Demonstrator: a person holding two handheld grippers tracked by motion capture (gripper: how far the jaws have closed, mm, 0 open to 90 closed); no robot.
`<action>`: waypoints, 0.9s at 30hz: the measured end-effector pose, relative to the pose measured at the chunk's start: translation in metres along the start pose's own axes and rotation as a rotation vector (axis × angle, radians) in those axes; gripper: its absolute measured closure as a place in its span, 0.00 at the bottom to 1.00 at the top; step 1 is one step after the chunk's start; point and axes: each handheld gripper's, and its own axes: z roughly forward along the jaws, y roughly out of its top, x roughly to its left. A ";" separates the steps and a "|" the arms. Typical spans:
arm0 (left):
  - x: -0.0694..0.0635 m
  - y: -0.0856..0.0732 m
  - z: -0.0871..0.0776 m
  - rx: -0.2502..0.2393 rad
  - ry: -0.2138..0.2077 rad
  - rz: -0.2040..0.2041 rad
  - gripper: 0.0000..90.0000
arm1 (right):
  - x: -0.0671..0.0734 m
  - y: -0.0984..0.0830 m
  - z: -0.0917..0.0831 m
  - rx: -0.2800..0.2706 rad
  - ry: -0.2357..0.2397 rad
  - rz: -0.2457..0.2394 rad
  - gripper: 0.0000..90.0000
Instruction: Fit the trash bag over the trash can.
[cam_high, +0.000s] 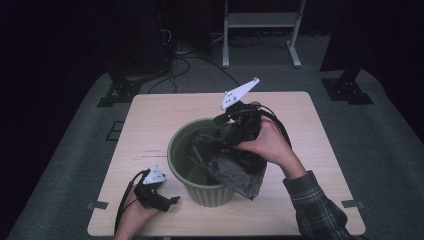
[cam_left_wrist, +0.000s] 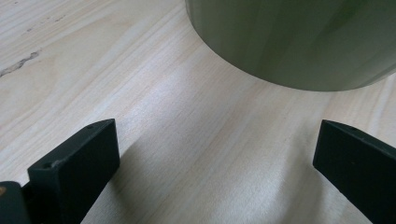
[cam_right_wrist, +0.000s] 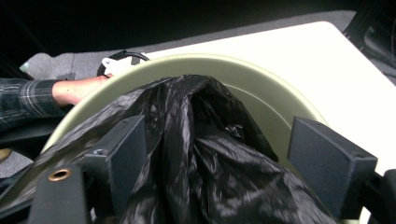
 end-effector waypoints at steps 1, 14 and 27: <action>0.001 0.000 -0.002 -0.005 0.007 -0.001 0.00 | 0.000 -0.001 -0.004 -0.010 -0.002 -0.001 0.21; 0.004 0.017 -0.046 -0.081 0.024 0.001 0.03 | -0.005 -0.032 -0.046 -0.100 -0.035 0.048 0.21; -0.002 0.044 -0.089 -0.127 -0.050 0.059 0.34 | -0.009 -0.060 -0.068 -0.148 -0.061 0.100 0.22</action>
